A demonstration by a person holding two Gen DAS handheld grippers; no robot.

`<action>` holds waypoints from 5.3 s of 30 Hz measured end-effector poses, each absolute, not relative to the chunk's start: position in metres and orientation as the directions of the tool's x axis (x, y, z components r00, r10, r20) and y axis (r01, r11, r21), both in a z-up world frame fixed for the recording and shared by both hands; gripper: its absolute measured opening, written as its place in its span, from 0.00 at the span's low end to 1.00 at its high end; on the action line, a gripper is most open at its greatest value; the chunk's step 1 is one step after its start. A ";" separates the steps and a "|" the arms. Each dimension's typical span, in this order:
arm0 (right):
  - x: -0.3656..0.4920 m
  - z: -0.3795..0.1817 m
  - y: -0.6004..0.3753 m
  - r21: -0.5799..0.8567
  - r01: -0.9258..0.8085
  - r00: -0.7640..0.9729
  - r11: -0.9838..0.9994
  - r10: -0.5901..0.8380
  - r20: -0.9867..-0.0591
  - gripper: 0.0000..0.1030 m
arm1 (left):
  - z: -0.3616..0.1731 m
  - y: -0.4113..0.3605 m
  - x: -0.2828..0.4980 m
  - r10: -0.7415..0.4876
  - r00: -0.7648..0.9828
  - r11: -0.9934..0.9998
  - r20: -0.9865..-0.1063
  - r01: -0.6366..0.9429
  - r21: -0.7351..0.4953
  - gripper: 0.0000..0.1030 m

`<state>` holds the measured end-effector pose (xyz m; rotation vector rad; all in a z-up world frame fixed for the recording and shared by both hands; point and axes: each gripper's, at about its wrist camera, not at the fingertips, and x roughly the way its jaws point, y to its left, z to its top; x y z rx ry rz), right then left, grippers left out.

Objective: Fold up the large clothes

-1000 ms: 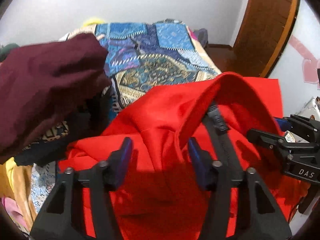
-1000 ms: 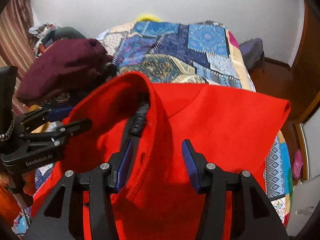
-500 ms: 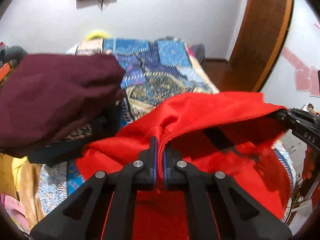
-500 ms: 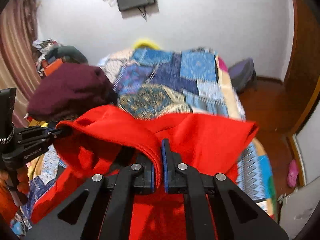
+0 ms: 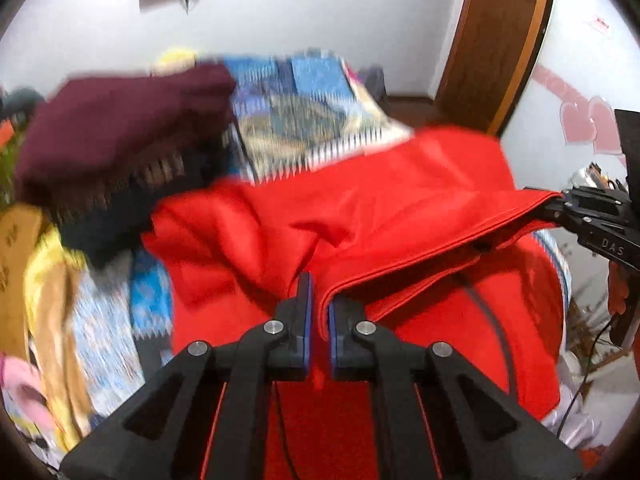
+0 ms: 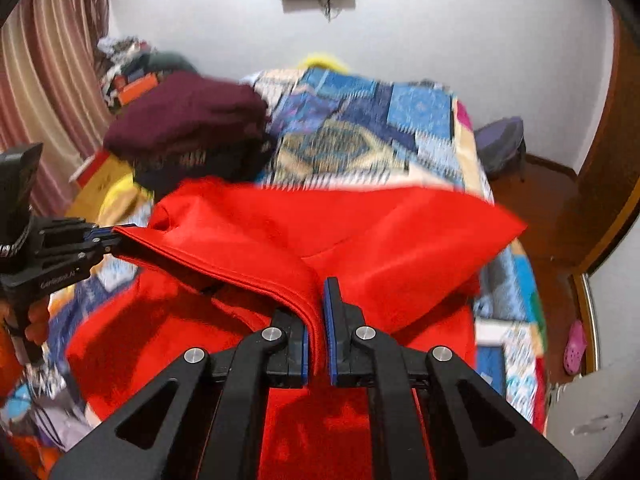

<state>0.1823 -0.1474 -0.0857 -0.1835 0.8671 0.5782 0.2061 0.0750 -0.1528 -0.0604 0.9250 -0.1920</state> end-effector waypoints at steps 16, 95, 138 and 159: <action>0.151 -0.113 -0.163 0.062 -0.573 0.424 0.817 0.361 -0.831 0.21 | -0.181 0.099 0.174 -0.190 0.521 0.981 -0.832 0.064 -0.184 0.61; 0.337 -0.155 -0.209 0.374 -0.202 0.453 0.905 0.425 -0.784 0.15 | -0.267 0.248 0.342 -0.036 0.496 0.843 -0.867 -0.452 -0.293 0.21; 0.186 -0.135 -0.229 0.141 -0.314 0.439 0.939 0.276 -0.855 0.57 | -0.248 0.219 0.185 -0.136 0.305 0.936 -0.943 -0.274 -0.223 0.89; 0.183 -0.162 -0.235 0.310 -0.262 0.398 0.914 0.395 -0.828 0.18 | -0.270 0.196 0.176 -0.390 0.325 0.833 -0.862 -0.274 -0.480 0.19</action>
